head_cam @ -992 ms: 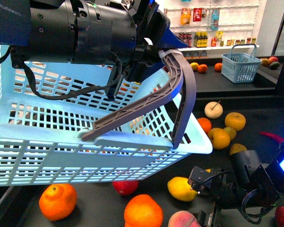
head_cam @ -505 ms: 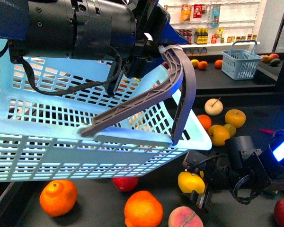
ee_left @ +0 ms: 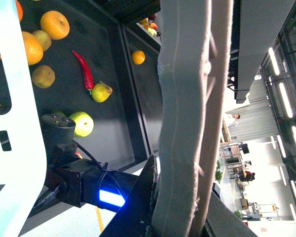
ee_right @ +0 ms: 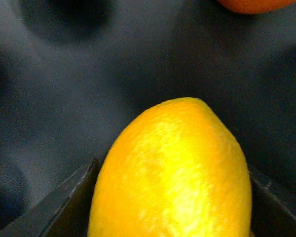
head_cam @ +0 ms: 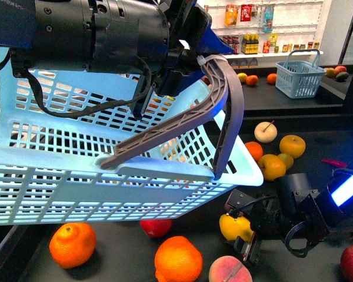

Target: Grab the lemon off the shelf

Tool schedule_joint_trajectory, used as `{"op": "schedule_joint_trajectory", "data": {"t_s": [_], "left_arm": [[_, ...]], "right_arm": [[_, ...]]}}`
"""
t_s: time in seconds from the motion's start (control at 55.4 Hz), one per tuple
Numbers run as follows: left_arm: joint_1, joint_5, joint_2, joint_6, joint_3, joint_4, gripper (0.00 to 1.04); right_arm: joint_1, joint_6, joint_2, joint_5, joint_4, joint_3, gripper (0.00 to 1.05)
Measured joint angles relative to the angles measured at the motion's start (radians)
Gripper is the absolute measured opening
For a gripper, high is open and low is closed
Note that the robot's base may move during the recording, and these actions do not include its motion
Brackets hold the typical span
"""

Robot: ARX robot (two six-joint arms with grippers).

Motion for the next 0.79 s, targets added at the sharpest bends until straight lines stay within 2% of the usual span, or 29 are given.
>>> {"op": "schedule_joint_trajectory", "data": {"t_s": [0.054,0.09,0.289,0.559,0.649,0.704,0.794], "left_arm": [[0.0,0.0,0.0,0.0,0.0,0.0,0.1],[0.0,0.0,0.0,0.0,0.0,0.0,0.1],[0.0,0.0,0.0,0.0,0.0,0.0,0.1],[0.0,0.0,0.0,0.0,0.0,0.0,0.1],[0.0,0.0,0.0,0.0,0.0,0.0,0.1],[0.0,-0.001,0.0,0.0,0.0,0.0,0.1],[0.0,0.002,0.0,0.0,0.0,0.0,0.1]], "right_arm": [[0.0,0.016,0.0,0.014,0.011,0.0,0.72],[0.0,0.023,0.0,0.016,0.016,0.0,0.7],[-0.012,0.076,-0.025,0.045,0.093,-0.061,0.69],[-0.108,0.243,-0.223,0.147,0.37,-0.323,0.66],[-0.163,0.333,-0.341,0.198,0.449,-0.426,0.66],[-0.191,0.436,-0.442,0.208,0.5,-0.513,0.66],[-0.183,0.597,-0.618,0.211,0.56,-0.646,0.66]]}}
